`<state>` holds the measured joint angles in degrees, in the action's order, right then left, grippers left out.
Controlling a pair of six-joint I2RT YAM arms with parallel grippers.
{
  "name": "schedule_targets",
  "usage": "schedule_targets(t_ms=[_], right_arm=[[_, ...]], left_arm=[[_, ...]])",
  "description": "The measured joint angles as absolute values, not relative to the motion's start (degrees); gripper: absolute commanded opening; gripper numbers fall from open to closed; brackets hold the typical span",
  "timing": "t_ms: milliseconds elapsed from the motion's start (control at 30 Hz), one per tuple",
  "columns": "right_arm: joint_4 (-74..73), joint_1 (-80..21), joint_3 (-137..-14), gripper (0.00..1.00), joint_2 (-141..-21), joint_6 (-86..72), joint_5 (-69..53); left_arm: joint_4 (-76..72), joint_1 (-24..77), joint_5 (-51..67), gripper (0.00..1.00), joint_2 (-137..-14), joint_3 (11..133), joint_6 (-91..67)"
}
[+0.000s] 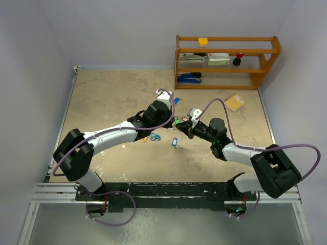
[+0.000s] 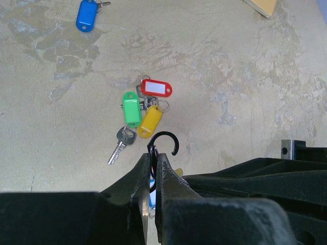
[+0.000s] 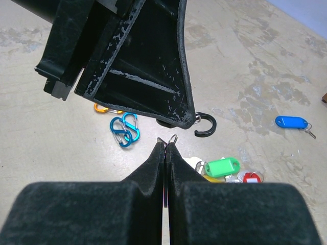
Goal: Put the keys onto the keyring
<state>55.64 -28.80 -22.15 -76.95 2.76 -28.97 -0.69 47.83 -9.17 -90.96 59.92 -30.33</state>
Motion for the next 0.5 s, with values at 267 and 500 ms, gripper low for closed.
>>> schedule_targets(t_ms=[267, 500], right_arm=[[55.9, -28.8, -22.2, 0.0, -77.3, 2.8, -28.2], [56.0, -28.5, -22.2, 0.0, -77.3, 2.8, -27.9]], left_arm=[[0.0, 48.1, -9.2, 0.0, -91.0, 60.1, -30.3], [0.9, 48.4, -9.2, 0.0, -90.9, 60.2, -30.3]])
